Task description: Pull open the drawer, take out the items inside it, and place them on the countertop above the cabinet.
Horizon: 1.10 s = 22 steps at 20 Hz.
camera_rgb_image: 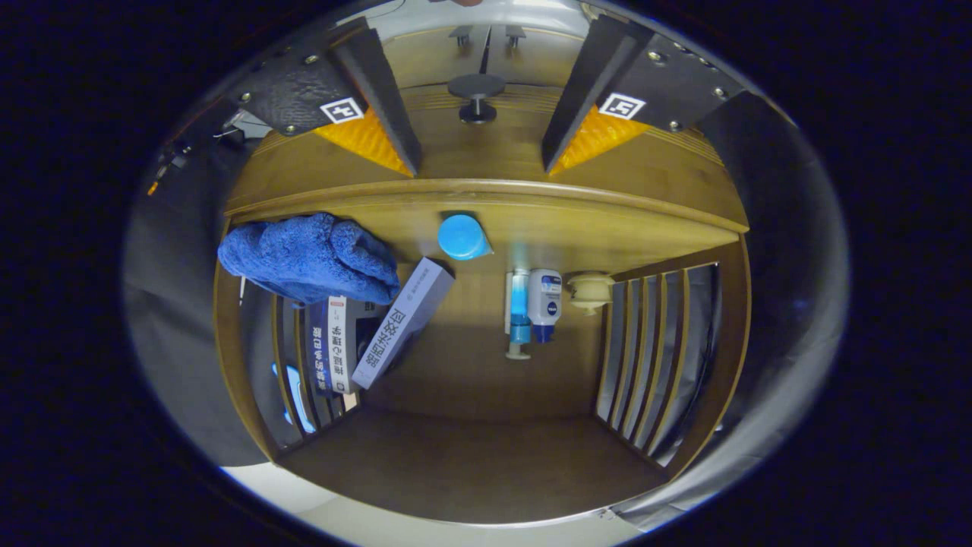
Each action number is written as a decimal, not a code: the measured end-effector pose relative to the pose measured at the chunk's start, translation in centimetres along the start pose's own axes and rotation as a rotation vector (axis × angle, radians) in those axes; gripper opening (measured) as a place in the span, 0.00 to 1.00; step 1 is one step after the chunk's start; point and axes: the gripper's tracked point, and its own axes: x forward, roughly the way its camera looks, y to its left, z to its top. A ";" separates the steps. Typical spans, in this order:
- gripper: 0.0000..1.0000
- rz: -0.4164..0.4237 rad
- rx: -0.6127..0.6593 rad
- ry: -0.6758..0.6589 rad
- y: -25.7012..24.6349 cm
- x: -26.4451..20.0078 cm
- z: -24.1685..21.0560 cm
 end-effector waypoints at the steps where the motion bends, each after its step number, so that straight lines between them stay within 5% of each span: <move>1: 0.97 0.000 -0.002 0.000 0.0 0.0 0.0; 12: 0.97 0.011 -0.089 -0.047 0.5 -1.7 1.9; 22: 0.97 0.035 -0.102 -0.178 -1.8 -13.5 12.6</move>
